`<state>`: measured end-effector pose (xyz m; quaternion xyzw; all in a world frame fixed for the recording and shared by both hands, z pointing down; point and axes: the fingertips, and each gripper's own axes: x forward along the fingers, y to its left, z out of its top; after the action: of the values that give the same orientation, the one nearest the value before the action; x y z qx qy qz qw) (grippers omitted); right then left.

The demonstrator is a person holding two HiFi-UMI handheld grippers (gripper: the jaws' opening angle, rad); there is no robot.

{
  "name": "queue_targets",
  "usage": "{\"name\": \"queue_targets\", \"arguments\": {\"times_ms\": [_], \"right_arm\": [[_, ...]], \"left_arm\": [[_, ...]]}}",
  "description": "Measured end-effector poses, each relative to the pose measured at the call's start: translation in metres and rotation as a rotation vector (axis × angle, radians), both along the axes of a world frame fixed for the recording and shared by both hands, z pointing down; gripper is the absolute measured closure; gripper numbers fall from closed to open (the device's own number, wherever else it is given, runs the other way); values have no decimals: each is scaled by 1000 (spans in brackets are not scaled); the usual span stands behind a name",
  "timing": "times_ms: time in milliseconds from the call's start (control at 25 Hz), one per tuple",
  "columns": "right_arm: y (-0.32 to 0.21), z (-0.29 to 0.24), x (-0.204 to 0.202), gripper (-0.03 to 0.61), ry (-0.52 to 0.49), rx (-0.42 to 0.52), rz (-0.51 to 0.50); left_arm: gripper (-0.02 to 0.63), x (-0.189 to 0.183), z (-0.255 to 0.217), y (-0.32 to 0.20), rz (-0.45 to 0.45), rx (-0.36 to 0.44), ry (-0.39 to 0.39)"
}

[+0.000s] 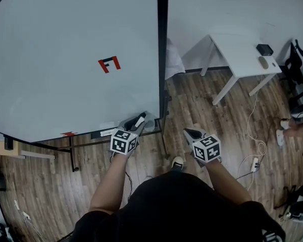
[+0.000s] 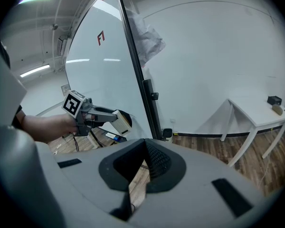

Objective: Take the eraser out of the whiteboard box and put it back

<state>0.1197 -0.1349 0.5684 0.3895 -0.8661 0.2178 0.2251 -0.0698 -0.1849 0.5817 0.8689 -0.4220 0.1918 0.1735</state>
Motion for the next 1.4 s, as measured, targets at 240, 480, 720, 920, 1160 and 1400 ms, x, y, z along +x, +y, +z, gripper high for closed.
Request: {"name": "queue_targets", "arguments": {"times_ms": [240, 480, 720, 920, 1160, 1400], "right_arm": [[-4, 5, 1, 583, 3, -14, -3], [-10, 13, 6, 583, 9, -29, 0], [-15, 18, 7, 583, 18, -44, -4], [-20, 22, 4, 583, 21, -52, -10], [-24, 26, 4, 583, 25, -62, -8], [-25, 34, 3, 583, 35, -79, -10]], "left_arm": [[459, 10, 6, -8, 12, -10, 1], [459, 16, 21, -15, 23, -29, -5], [459, 23, 32, -20, 33, -50, -7], [459, 30, 45, -22, 50, -68, -14], [459, 30, 58, -24, 55, -89, -17], [459, 27, 71, -26, 63, -110, -23]]}}
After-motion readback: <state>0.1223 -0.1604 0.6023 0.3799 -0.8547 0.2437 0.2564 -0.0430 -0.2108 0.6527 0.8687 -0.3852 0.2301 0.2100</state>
